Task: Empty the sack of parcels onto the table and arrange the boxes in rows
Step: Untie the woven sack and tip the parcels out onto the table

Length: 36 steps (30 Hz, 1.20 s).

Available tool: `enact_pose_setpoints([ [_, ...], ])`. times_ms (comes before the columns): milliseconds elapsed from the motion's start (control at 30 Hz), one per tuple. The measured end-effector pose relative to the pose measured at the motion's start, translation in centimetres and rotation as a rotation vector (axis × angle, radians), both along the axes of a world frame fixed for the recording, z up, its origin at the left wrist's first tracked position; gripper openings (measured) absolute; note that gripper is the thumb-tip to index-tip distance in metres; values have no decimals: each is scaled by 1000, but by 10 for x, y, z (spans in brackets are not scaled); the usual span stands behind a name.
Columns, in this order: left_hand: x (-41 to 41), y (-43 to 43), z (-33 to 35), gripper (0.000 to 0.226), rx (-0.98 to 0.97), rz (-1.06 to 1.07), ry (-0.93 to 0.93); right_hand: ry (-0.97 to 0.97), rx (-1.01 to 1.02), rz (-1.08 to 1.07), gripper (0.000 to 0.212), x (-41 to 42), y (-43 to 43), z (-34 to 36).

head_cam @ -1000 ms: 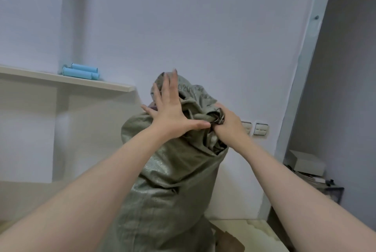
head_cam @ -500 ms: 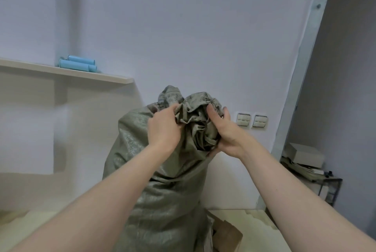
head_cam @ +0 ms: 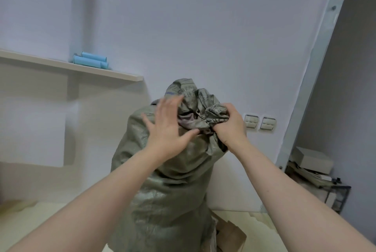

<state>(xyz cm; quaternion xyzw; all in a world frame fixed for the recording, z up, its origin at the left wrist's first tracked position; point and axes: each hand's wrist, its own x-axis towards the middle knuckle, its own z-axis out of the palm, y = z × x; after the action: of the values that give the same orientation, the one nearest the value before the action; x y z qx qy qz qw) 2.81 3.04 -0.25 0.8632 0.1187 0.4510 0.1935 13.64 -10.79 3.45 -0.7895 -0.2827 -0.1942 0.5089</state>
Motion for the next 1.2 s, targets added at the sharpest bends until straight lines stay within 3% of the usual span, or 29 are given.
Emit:
enact_pose_setpoints([
  [67, -4, 15, -2, 99, -127, 90, 97, -115, -49, -64, 53, -1, -3, -2],
  [133, -7, 25, -6, 86, -231, 62, 205, -199, -76, -30, 59, -7, -5, -3],
  [167, -9, 27, -7, 72, -276, 14, 185, -238, -77, 0, 62, -11, -5, -2],
  [267, -7, 31, 4, 16, -389, -138, -122, -386, -8, 70, 69, -19, -2, 15],
  [367, -5, 32, 33, 29, -455, -288, -389, -564, 106, 52, 67, -25, 6, 35],
  [433, -9, 28, 44, 24, -406, -316, -482, -621, 141, 14, 67, -26, 10, 40],
  [633, -11, 25, 43, 17, -322, -250, -457, -584, 122, -24, 73, -23, 7, 34],
  [767, -12, 13, 51, 21, -324, -130, -324, -492, -5, -98, 73, -23, -4, 33],
  [900, -5, 13, 27, 72, -422, -31, 198, -375, -249, -178, 67, -22, -14, 10],
  [967, -1, 15, 8, 71, -362, -8, 346, -264, -431, -123, 72, -23, -18, -1],
  [1033, 1, 21, -3, 53, -348, -10, 264, -41, -554, 34, 90, -26, -21, -7],
  [1067, 0, 23, -5, 39, -354, -16, 190, 133, -516, 152, 101, -29, -22, -7],
  [1133, -3, 25, -3, 10, -340, -38, 94, 454, -193, 310, 122, -26, -18, -7],
  [1200, -4, 19, -1, 20, -309, -78, 71, 585, 78, 303, 128, -18, -14, -8],
])
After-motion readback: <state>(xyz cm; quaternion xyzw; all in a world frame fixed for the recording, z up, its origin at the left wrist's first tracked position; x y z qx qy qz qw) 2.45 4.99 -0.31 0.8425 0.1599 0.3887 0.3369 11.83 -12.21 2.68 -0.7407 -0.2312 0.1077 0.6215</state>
